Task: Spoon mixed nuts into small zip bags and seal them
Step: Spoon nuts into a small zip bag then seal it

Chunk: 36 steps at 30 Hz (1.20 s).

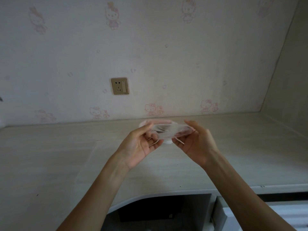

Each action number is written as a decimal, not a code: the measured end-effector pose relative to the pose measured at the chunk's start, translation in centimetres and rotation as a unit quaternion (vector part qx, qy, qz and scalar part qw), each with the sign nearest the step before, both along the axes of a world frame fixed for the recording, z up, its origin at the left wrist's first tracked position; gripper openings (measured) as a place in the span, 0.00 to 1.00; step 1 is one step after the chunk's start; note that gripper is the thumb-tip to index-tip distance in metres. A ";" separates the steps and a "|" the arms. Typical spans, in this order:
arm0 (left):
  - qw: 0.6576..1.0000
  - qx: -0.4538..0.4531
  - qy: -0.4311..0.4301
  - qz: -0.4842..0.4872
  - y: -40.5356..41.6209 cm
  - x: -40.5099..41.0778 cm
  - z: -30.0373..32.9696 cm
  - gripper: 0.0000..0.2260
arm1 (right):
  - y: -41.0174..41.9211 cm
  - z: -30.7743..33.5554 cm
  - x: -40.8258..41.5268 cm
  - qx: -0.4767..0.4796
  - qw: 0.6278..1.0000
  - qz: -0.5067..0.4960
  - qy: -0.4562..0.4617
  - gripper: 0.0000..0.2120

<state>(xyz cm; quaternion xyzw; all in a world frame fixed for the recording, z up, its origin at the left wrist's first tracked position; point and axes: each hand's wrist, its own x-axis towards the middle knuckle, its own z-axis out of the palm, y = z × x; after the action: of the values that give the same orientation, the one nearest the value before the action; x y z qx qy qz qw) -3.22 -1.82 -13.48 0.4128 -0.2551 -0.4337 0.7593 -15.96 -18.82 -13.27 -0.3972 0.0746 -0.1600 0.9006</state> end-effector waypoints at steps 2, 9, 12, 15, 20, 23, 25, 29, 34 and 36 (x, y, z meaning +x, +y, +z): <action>0.997 0.036 -0.056 0.045 -0.4 -0.1 0.0 0.17 | -0.1 -0.4 0.0 -0.066 0.998 -0.006 -0.002 0.06; 0.934 0.124 -0.199 0.271 -1.2 -0.6 -0.6 0.08 | 0.2 -1.2 0.6 -0.235 0.957 -0.129 0.107 0.07; 0.923 0.113 -0.193 0.313 -1.1 0.1 -1.3 0.05 | 0.1 -1.2 0.5 -0.232 0.953 -0.158 0.118 0.07; 0.898 0.122 -0.208 0.369 -0.7 0.9 -1.9 0.04 | -0.2 -1.2 0.2 -0.255 0.944 -0.173 0.120 0.04; 0.888 0.146 -0.206 0.384 -0.2 0.9 -2.4 0.08 | 0.1 -1.4 0.7 -0.398 0.865 -0.269 0.145 0.04; 0.923 0.125 -0.141 0.337 0.2 0.6 -1.8 0.07 | 0.0 -1.4 0.9 -0.404 0.862 -0.273 0.137 0.04; 0.945 0.104 -0.080 0.300 0.3 0.5 -1.5 0.05 | 0.2 -1.3 0.8 -0.356 0.891 -0.249 0.132 0.04; 0.967 0.071 0.018 0.243 0.4 0.3 -1.4 0.03 | 0.2 -1.4 0.8 -0.234 0.944 -0.192 0.131 0.05; 0.982 0.034 0.107 0.152 0.4 0.7 -1.4 0.03 | 0.1 -1.6 0.8 -0.070 0.987 -0.115 0.090 0.06; 0.984 0.036 0.107 0.134 0.3 0.6 -1.5 0.03 | 0.0 -1.4 0.9 0.012 0.994 -0.086 0.064 0.06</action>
<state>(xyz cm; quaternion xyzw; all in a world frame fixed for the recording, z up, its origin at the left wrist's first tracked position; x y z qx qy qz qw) -2.59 -1.49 -15.00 0.4216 -0.0984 -0.3786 0.8181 -15.03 -18.77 -14.62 -0.3884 0.1677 -0.2097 0.8815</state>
